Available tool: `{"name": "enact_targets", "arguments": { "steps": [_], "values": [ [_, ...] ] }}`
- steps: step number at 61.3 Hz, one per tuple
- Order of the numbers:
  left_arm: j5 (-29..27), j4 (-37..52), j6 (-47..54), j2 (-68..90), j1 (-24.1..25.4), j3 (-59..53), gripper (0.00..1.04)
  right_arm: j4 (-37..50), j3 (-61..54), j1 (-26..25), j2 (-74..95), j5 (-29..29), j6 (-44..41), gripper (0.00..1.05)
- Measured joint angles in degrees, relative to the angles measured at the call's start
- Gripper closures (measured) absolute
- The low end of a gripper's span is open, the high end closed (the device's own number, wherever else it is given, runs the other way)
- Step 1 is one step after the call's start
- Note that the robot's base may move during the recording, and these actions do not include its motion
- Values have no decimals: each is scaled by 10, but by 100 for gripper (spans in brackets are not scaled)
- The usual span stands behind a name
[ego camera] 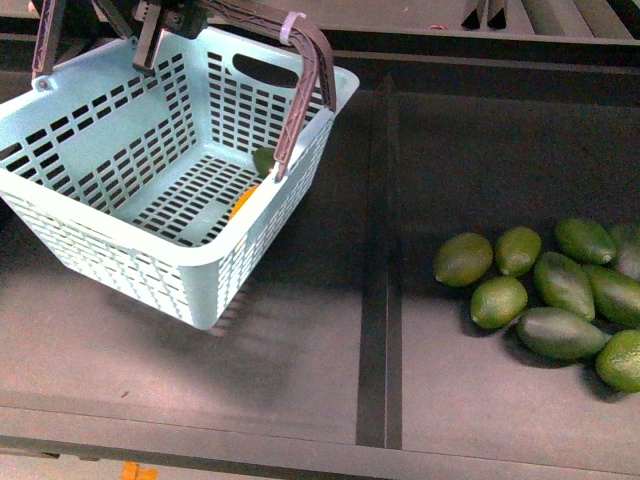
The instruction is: Pick mango and avocado into basket
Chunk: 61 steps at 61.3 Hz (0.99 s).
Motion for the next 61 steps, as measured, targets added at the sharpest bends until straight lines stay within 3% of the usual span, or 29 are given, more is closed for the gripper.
{"name": "enact_targets", "arguments": {
  "steps": [14, 31, 47, 57, 61],
  "values": [
    [-9, 30, -34, 18, 8, -16, 90, 0, 0, 0, 0, 0, 0, 9],
    [-2, 73, -60, -29, 11, -116, 89, 0, 0, 0, 0, 0, 0, 9],
    [0, 80, -62, -73, 17, -158, 40, 0, 0, 0, 0, 0, 0, 9],
    [-40, 91, -78, -169, 20, -242, 9, 0, 0, 0, 0, 0, 0, 9],
    [-66, 73, -83, -209, 20, -278, 9, 0, 0, 0, 0, 0, 0, 9]
  ]
}}
